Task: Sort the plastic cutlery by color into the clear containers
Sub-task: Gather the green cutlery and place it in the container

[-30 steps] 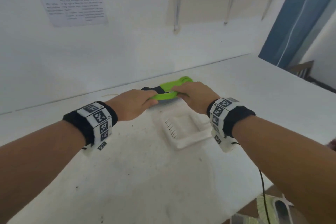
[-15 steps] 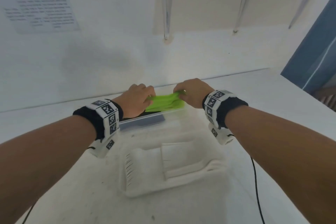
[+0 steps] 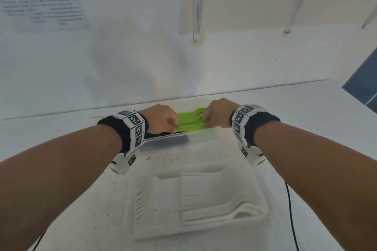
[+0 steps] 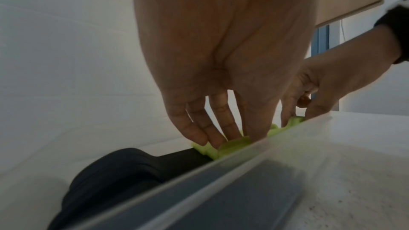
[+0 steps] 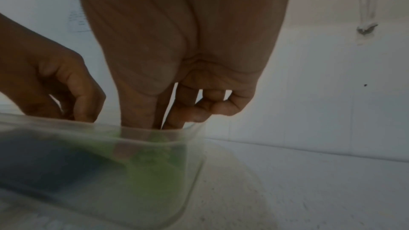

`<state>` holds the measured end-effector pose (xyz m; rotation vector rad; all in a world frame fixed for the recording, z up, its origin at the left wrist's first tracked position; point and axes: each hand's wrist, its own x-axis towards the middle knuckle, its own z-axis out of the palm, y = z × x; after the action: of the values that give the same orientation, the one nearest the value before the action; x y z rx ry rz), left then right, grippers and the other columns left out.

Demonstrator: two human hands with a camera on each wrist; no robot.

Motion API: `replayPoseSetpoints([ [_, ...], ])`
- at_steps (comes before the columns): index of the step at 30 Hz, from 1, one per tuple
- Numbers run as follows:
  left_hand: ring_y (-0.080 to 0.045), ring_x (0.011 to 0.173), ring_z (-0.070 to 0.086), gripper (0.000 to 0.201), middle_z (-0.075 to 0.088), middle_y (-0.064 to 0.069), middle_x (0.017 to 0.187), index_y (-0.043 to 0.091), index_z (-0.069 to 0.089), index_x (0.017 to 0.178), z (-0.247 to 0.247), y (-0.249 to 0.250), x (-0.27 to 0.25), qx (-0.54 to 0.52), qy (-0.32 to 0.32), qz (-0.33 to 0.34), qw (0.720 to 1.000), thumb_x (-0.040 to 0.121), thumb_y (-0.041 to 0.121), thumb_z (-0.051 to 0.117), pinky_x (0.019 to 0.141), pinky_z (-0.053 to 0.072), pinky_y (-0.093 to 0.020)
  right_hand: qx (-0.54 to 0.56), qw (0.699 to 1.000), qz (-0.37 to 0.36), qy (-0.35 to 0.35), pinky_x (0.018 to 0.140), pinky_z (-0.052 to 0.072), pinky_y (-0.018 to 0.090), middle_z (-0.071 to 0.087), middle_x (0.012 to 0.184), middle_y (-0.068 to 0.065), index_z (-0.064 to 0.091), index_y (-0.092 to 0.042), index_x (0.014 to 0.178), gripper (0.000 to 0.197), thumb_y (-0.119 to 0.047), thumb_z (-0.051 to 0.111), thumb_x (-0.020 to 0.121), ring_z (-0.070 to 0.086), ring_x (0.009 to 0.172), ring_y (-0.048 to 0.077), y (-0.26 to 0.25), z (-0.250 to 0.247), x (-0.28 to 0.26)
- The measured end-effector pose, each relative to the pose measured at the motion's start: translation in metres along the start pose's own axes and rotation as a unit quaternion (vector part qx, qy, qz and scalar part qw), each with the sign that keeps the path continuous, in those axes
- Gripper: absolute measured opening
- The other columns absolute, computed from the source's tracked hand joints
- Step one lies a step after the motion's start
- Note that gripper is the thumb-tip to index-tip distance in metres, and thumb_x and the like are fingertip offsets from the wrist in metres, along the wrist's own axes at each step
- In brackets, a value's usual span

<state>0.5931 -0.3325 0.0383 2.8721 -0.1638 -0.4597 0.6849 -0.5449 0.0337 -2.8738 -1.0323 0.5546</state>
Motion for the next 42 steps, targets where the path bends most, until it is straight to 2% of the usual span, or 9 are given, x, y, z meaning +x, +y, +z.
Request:
replayPoseSetpoints([
  [4, -0.019, 0.115, 0.060, 0.027, 0.069, -0.002, 0.125, 0.016, 0.073, 0.123, 0.001, 0.003, 0.005, 0.010, -0.015, 0.011, 1.000, 0.099, 0.026, 0.066, 0.084, 0.031, -0.015, -0.010, 0.999, 0.017, -0.034, 0.080, 0.052, 0.028, 0.067, 0.090, -0.014, 0.078, -0.036, 0.111, 0.024, -0.030, 0.071, 0.088, 0.063, 0.089, 0.016, 0.001, -0.002, 0.013],
  [7, -0.023, 0.114, 0.061, 0.024, 0.069, -0.003, 0.123, 0.014, 0.074, 0.117, 0.005, 0.003, 0.010, 0.021, -0.023, 0.017, 0.999, 0.102, 0.023, 0.059, 0.088, 0.031, -0.017, -0.031, 0.998, 0.029, -0.048, 0.079, 0.058, 0.031, 0.070, 0.088, -0.012, 0.077, -0.039, 0.096, 0.021, -0.024, 0.071, 0.082, 0.068, 0.084, 0.018, -0.001, -0.002, 0.021],
  [13, -0.020, 0.095, 0.061, 0.016, 0.067, 0.003, 0.106, 0.020, 0.072, 0.099, 0.013, 0.002, 0.016, 0.035, 0.004, 0.006, 0.999, 0.094, 0.010, 0.060, 0.085, 0.042, -0.024, -0.109, 0.993, 0.028, -0.022, 0.053, 0.039, 0.023, 0.066, 0.097, 0.002, 0.063, -0.022, 0.100, 0.017, -0.016, 0.065, 0.084, 0.066, 0.081, 0.024, -0.002, 0.002, 0.026],
  [16, -0.024, 0.089, 0.062, 0.016, 0.067, 0.000, 0.099, 0.024, 0.063, 0.086, 0.016, 0.003, 0.018, 0.051, 0.020, -0.005, 0.998, 0.090, 0.008, 0.061, 0.083, 0.051, -0.032, -0.124, 0.992, 0.025, 0.003, 0.057, 0.045, 0.025, 0.067, 0.096, 0.003, 0.063, -0.019, 0.098, 0.015, -0.019, 0.068, 0.084, 0.067, 0.084, 0.025, -0.002, 0.006, 0.026],
  [22, -0.024, 0.084, 0.064, 0.012, 0.067, 0.002, 0.093, 0.025, 0.062, 0.081, 0.016, 0.003, 0.021, 0.048, 0.037, -0.014, 0.998, 0.086, 0.019, 0.072, 0.078, 0.052, -0.031, -0.114, 0.993, 0.032, 0.013, 0.069, 0.050, 0.030, 0.066, 0.101, 0.002, 0.064, -0.020, 0.102, 0.017, -0.023, 0.072, 0.087, 0.065, 0.087, 0.025, -0.001, 0.005, 0.024],
  [27, -0.023, 0.080, 0.062, 0.028, 0.064, 0.003, 0.086, 0.025, 0.054, 0.068, 0.019, 0.000, 0.022, 0.060, 0.047, -0.017, 0.997, 0.088, 0.025, 0.073, 0.073, 0.046, -0.028, -0.127, 0.991, 0.039, 0.015, 0.069, 0.050, 0.029, 0.068, 0.102, 0.002, 0.067, -0.020, 0.103, 0.020, -0.025, 0.074, 0.085, 0.067, 0.088, 0.025, 0.000, 0.005, 0.023],
  [32, -0.020, 0.080, 0.062, 0.023, 0.066, 0.002, 0.084, 0.023, 0.063, 0.073, 0.018, -0.002, 0.020, 0.067, 0.041, 0.006, 0.997, 0.091, 0.034, 0.071, 0.071, 0.046, -0.029, -0.128, 0.991, 0.037, 0.020, 0.068, 0.049, 0.029, 0.068, 0.103, 0.002, 0.067, -0.021, 0.105, 0.023, -0.029, 0.072, 0.084, 0.067, 0.089, 0.025, 0.000, 0.005, 0.021],
  [36, -0.019, 0.087, 0.065, 0.018, 0.072, 0.003, 0.092, 0.019, 0.075, 0.088, 0.011, -0.006, 0.016, 0.032, 0.038, 0.013, 0.999, 0.097, 0.029, 0.063, 0.082, 0.051, -0.033, -0.105, 0.993, 0.045, 0.025, 0.072, 0.051, 0.031, 0.067, 0.103, -0.001, 0.068, -0.024, 0.105, 0.041, -0.054, 0.076, 0.079, 0.066, 0.093, 0.023, -0.002, -0.002, 0.017],
  [42, -0.015, 0.099, 0.061, 0.026, 0.070, 0.004, 0.108, 0.019, 0.072, 0.112, -0.006, -0.021, -0.008, -0.080, 0.137, -0.043, 0.987, 0.099, 0.039, 0.061, 0.088, 0.045, -0.029, 0.018, 0.994, 0.037, 0.103, 0.090, 0.051, 0.037, 0.068, 0.112, -0.008, 0.062, -0.034, 0.113, 0.041, -0.067, 0.055, 0.091, 0.062, 0.106, 0.018, -0.023, -0.022, 0.013],
])
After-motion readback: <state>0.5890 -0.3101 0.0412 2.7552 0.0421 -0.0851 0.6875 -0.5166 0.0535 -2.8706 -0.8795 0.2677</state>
